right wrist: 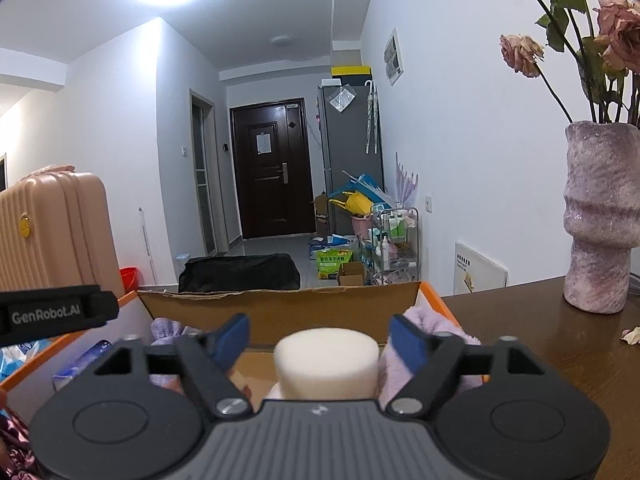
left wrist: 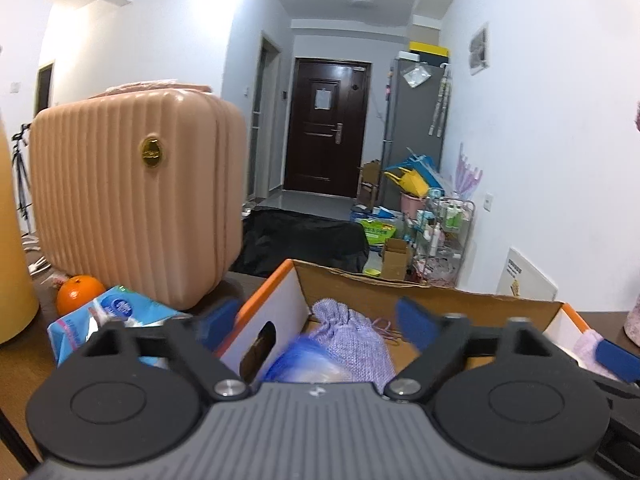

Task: Organize soft objects
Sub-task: 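Lower the tissue pack into the box and open the left tool while the right tool releases the puff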

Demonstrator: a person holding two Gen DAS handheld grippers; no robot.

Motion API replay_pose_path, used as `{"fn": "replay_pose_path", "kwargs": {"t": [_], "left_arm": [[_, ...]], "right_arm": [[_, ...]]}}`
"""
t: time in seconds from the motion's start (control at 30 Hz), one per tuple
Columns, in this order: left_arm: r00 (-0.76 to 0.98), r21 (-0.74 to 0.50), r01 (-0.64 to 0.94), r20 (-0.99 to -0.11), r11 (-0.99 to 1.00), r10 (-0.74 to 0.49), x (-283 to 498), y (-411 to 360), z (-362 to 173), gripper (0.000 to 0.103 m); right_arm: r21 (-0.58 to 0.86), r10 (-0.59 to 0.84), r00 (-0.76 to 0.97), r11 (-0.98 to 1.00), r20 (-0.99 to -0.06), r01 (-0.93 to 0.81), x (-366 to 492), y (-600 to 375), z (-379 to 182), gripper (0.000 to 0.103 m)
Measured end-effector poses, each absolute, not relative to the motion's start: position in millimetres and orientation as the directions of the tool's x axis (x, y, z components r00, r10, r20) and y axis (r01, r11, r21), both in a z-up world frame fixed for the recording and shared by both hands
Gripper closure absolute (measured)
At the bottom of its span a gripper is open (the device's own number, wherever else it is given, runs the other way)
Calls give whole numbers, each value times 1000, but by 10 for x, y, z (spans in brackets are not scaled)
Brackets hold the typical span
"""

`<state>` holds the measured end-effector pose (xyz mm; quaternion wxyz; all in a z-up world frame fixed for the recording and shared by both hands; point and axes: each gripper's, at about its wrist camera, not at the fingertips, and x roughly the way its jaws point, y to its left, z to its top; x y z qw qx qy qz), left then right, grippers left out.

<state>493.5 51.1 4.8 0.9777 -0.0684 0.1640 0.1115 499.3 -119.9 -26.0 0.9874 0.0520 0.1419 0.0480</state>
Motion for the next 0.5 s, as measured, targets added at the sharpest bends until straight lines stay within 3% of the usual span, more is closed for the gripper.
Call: {"fn": "replay_pose_path", "kwargs": {"t": [0.13, 0.5], "left_arm": [[913, -118, -268, -349, 956, 213, 4943, 568, 37, 0], [912, -101, -275, -341, 956, 227, 4918, 548, 16, 0]], "right_arm": [[118, 112, 960, 989, -257, -84, 4965, -1198, -261, 0], [111, 101, 963, 991, -249, -75, 4957, -1191, -265, 0]]}}
